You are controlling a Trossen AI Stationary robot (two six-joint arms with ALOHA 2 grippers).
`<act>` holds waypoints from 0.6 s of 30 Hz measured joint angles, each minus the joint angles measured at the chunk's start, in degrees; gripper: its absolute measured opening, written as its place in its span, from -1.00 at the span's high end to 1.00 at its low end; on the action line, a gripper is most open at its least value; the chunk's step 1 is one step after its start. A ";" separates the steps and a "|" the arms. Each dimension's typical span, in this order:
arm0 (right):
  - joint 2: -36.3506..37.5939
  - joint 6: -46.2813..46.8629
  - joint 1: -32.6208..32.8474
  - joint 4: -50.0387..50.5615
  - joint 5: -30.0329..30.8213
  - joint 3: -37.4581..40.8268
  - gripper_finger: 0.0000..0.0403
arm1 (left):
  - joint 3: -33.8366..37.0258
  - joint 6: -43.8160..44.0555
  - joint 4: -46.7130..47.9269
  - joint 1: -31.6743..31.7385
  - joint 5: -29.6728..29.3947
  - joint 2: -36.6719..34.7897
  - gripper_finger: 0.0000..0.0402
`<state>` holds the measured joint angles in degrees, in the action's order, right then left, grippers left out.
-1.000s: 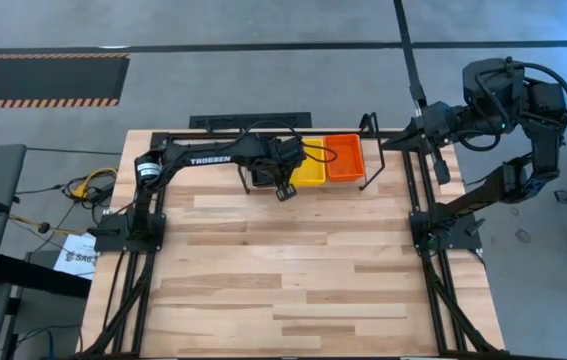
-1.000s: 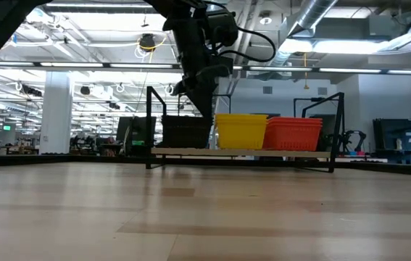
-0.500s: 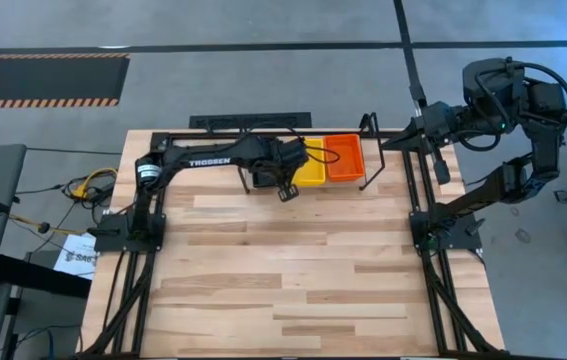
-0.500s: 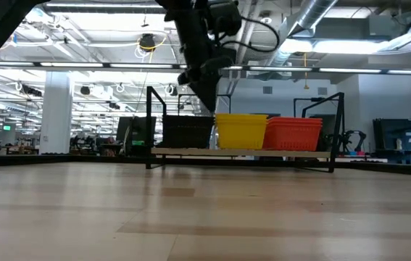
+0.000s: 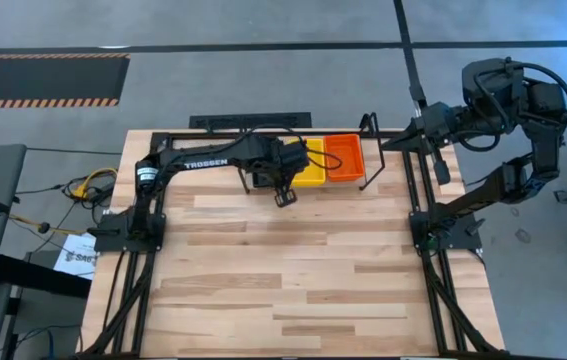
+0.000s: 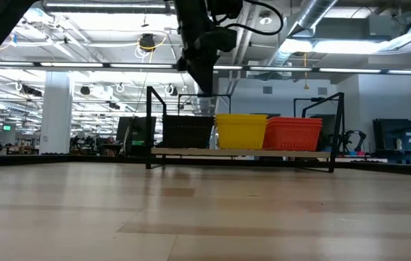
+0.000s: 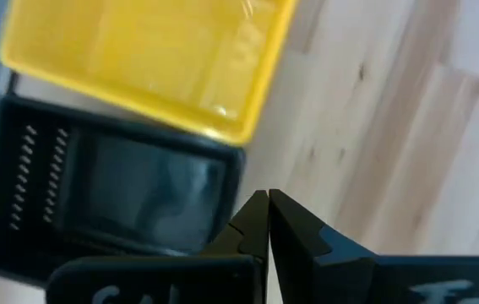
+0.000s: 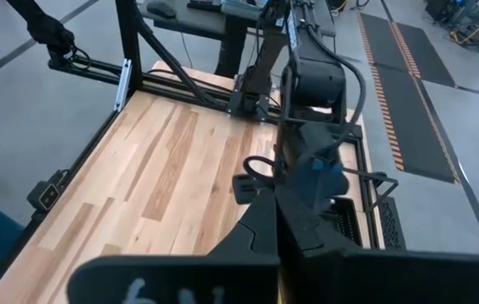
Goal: Stack baskets on shelf by color
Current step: Adjust all the bins on the shelf
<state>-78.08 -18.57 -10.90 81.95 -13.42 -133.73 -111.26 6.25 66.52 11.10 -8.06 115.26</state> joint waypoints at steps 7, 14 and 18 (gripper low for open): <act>-0.01 -0.09 0.00 0.13 -0.01 0.02 0.99 | 0.05 1.91 5.28 -3.46 5.24 0.00 1.00; -0.02 -1.00 0.00 0.11 -0.01 0.02 0.99 | 4.09 3.41 2.92 -5.72 2.87 0.11 1.00; -0.02 -1.25 0.00 0.08 -0.01 0.02 0.99 | 7.95 4.95 2.36 -5.64 -0.20 0.11 1.00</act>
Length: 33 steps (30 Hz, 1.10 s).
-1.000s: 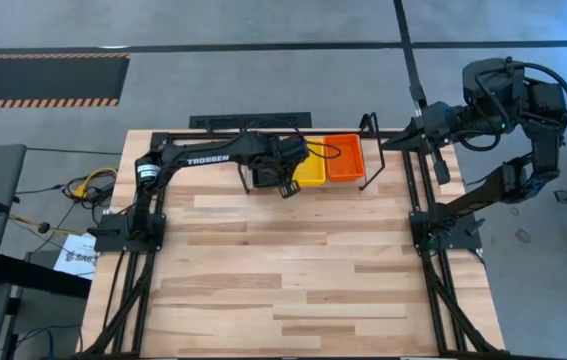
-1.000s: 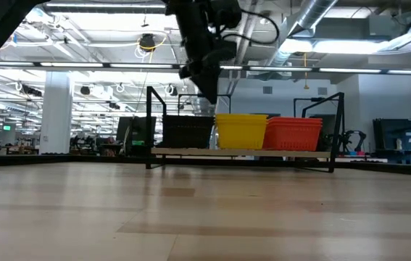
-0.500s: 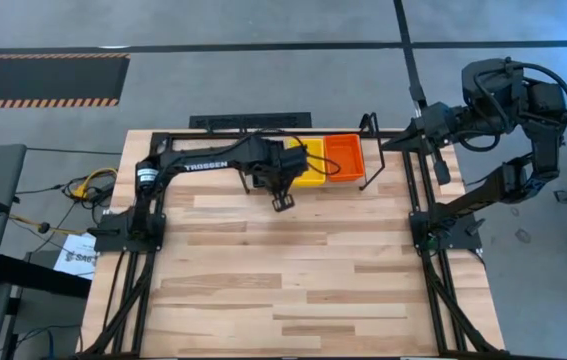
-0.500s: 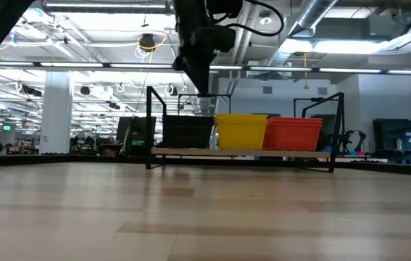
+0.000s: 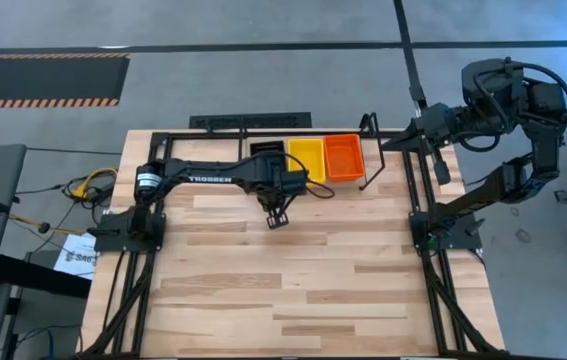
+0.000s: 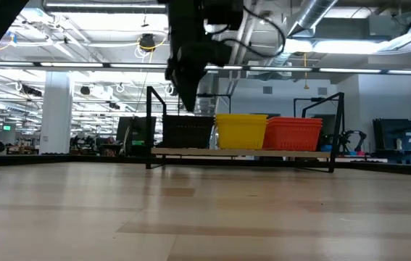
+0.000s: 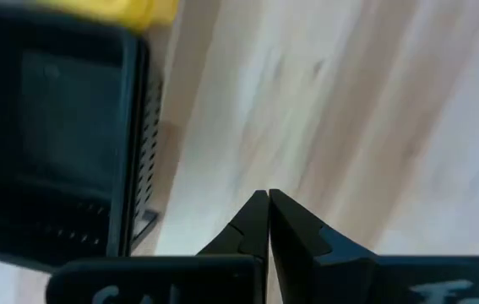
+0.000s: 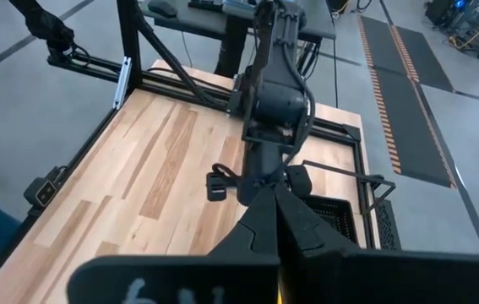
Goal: Stack baskets on shelf by color
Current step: Adjust all the bins on the shelf
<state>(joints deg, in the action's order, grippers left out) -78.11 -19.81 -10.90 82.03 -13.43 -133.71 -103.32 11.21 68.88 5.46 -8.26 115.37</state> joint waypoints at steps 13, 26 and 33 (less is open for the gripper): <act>0.00 0.00 0.00 -0.01 0.00 0.00 0.99 | 3.13 1.90 -0.34 0.81 -0.84 0.11 1.00; 0.02 0.04 0.00 0.25 0.00 0.00 0.99 | 3.13 2.01 2.56 2.74 -4.01 0.11 1.00; 0.00 0.24 0.00 0.27 0.00 0.00 0.99 | 3.13 1.98 3.15 3.24 -4.25 0.11 1.00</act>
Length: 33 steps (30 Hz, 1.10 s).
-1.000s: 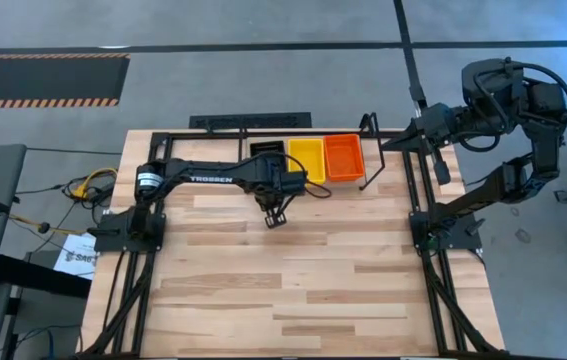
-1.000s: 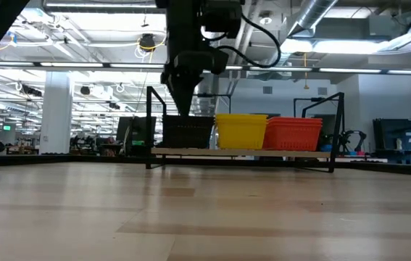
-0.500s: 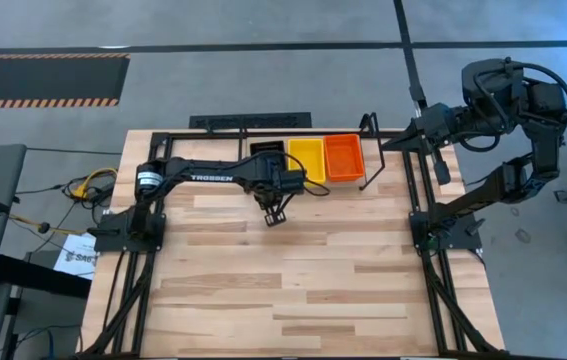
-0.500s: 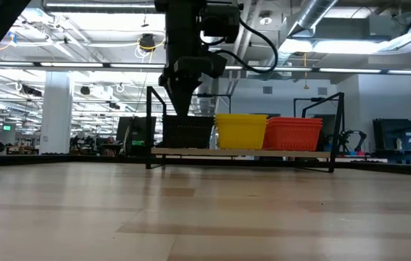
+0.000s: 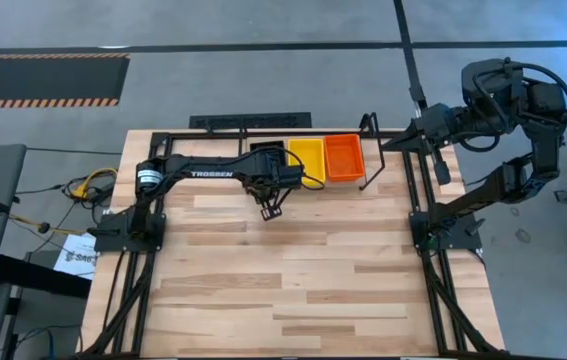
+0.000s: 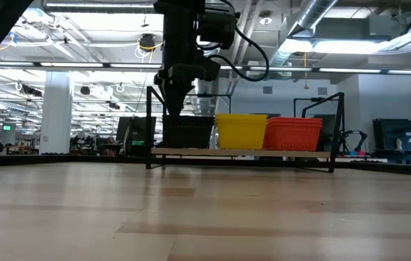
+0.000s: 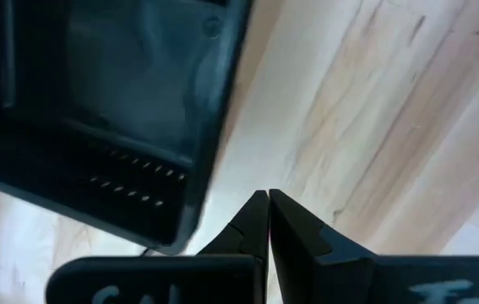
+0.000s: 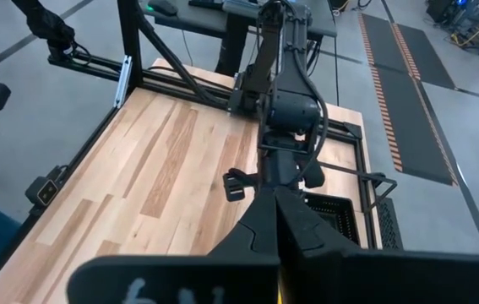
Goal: Stack baskets on shelf by color
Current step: Adjust all the bins on the shelf
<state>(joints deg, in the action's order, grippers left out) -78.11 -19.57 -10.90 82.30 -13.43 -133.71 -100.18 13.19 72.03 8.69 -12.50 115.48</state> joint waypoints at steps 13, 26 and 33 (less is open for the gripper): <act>0.02 -0.28 0.00 0.00 0.00 0.00 0.99 | 0.00 -0.39 -2.76 -2.15 -4.37 -0.02 1.00; 0.02 0.04 0.00 0.02 0.00 0.00 0.99 | 0.82 0.20 -0.57 -0.75 -9.36 -0.15 1.00; 0.02 0.02 0.00 0.02 0.00 0.00 0.99 | 2.68 1.27 -0.26 -1.04 -8.91 -0.13 1.00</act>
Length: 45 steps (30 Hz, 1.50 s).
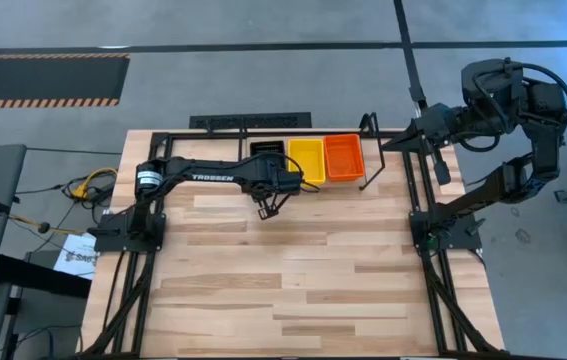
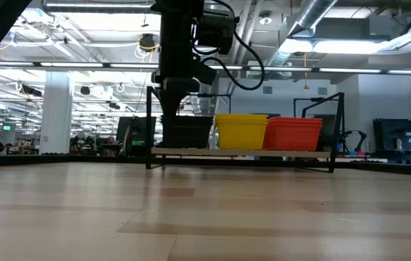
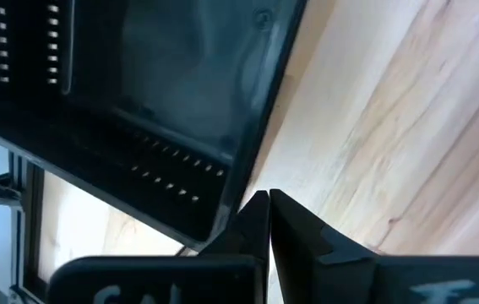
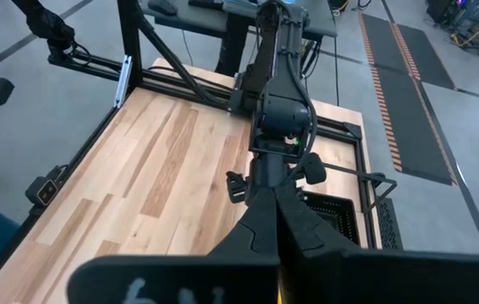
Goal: Stack baskets on shelf by color
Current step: Adjust all the bins on the shelf
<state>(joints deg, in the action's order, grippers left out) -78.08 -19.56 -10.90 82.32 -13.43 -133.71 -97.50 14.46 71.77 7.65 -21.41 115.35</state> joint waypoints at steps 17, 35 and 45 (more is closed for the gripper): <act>-1.74 5.90 -4.71 7.45 17.72 0.94 0.99 | -13.20 1.33 6.77 -4.29 -6.92 0.00 1.00; 12.58 16.35 -7.32 -29.36 13.49 68.71 0.99 | -17.48 7.80 18.27 -4.40 -17.71 -15.36 1.00; 1.09 10.62 -10.84 -36.84 13.57 75.80 1.00 | -17.48 8.78 18.28 -4.63 -18.83 -23.23 1.00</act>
<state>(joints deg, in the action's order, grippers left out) -76.99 -8.94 -21.73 45.48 0.14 -57.91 -114.98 23.24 90.05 3.02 -40.25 92.12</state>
